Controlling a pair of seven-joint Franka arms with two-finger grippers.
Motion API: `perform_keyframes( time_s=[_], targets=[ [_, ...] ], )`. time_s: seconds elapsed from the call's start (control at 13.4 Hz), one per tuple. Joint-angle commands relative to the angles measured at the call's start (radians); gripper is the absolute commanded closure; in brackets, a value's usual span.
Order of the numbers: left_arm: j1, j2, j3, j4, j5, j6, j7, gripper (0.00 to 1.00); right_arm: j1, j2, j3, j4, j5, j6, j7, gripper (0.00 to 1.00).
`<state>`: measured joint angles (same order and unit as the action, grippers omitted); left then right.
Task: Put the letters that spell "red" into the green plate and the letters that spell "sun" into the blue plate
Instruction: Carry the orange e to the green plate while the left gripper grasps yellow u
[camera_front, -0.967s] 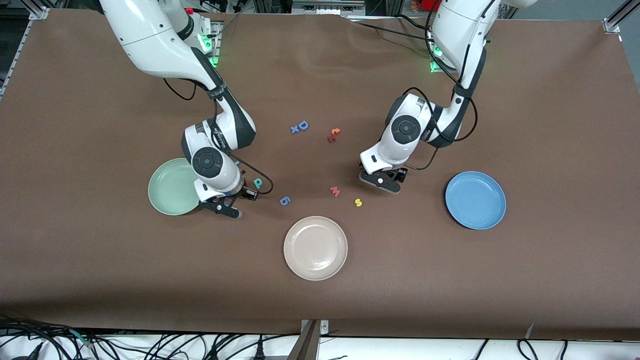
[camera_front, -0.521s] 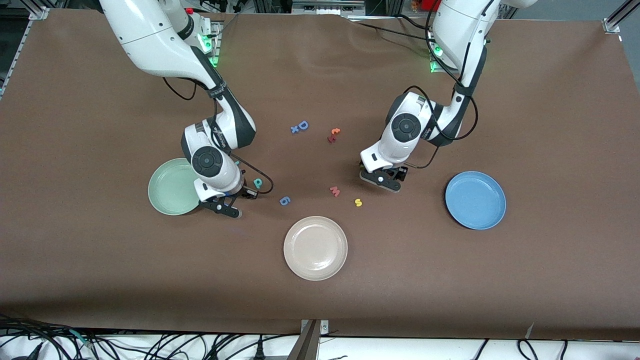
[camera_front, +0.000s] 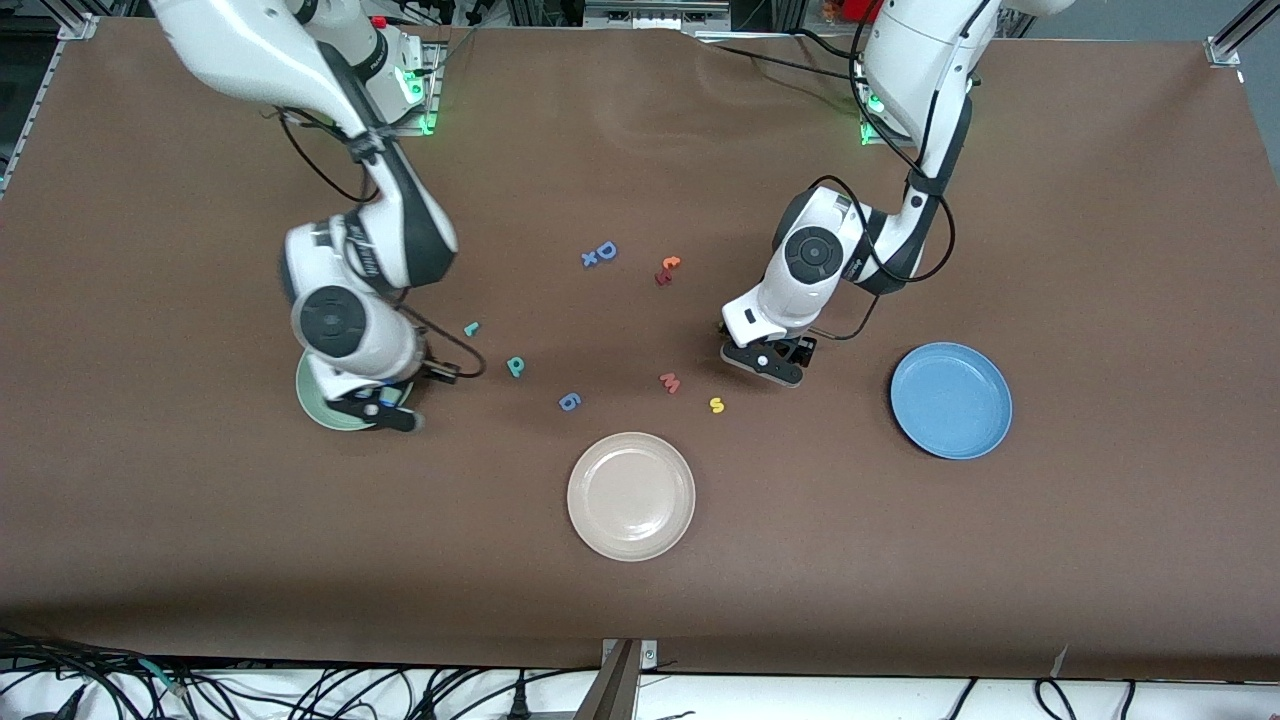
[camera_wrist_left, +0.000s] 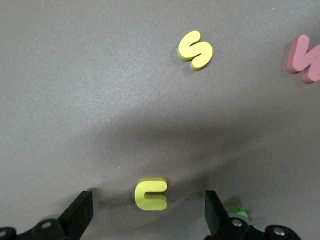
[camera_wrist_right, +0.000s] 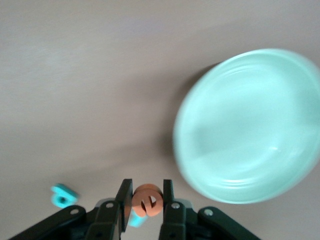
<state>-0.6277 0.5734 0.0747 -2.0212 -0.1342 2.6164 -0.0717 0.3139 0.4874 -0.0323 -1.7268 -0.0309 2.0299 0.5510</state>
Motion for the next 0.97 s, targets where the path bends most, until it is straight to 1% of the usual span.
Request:
perform_keyframes(
  time_s=[0.0,0.07,0.22,0.3,0.45,0.59,0.74,0.82,0.89],
  targets=[
    [-0.010,-0.001,0.011,-0.013,0.025,0.022,-0.002,0.07,-0.030,-0.032,-0.035,-0.062,-0.003,-0.013,-0.115,0.81],
    [-0.010,-0.001,0.011,-0.013,0.025,0.022,-0.002,0.11,-0.032,-0.030,-0.037,-0.083,-0.003,0.004,-0.118,0.81],
    [-0.010,-0.001,0.011,-0.013,0.025,0.022,-0.002,0.20,-0.054,-0.018,-0.047,-0.132,0.000,0.082,-0.182,0.81],
    [-0.010,-0.001,0.011,-0.013,0.025,0.022,-0.002,0.25,-0.070,-0.015,-0.049,-0.172,0.020,0.136,-0.210,0.81],
    [-0.010,-0.004,0.011,-0.013,0.027,0.022,-0.002,0.31,-0.079,-0.001,-0.049,-0.212,0.048,0.193,-0.249,0.81],
    [-0.012,-0.007,0.011,-0.014,0.027,0.022,-0.002,0.32,-0.079,0.016,-0.047,-0.230,0.049,0.245,-0.249,0.81],
    [-0.012,-0.007,0.011,-0.013,0.027,0.022,-0.002,0.38,-0.079,0.031,-0.044,-0.237,0.049,0.274,-0.249,0.78],
    [-0.012,-0.009,0.011,-0.014,0.027,0.021,-0.002,0.42,-0.079,0.031,-0.044,-0.237,0.049,0.274,-0.249,0.67],
    [-0.012,-0.009,0.011,-0.013,0.027,0.021,-0.002,0.46,-0.079,0.030,-0.044,-0.237,0.049,0.274,-0.249,0.39]
  ],
)
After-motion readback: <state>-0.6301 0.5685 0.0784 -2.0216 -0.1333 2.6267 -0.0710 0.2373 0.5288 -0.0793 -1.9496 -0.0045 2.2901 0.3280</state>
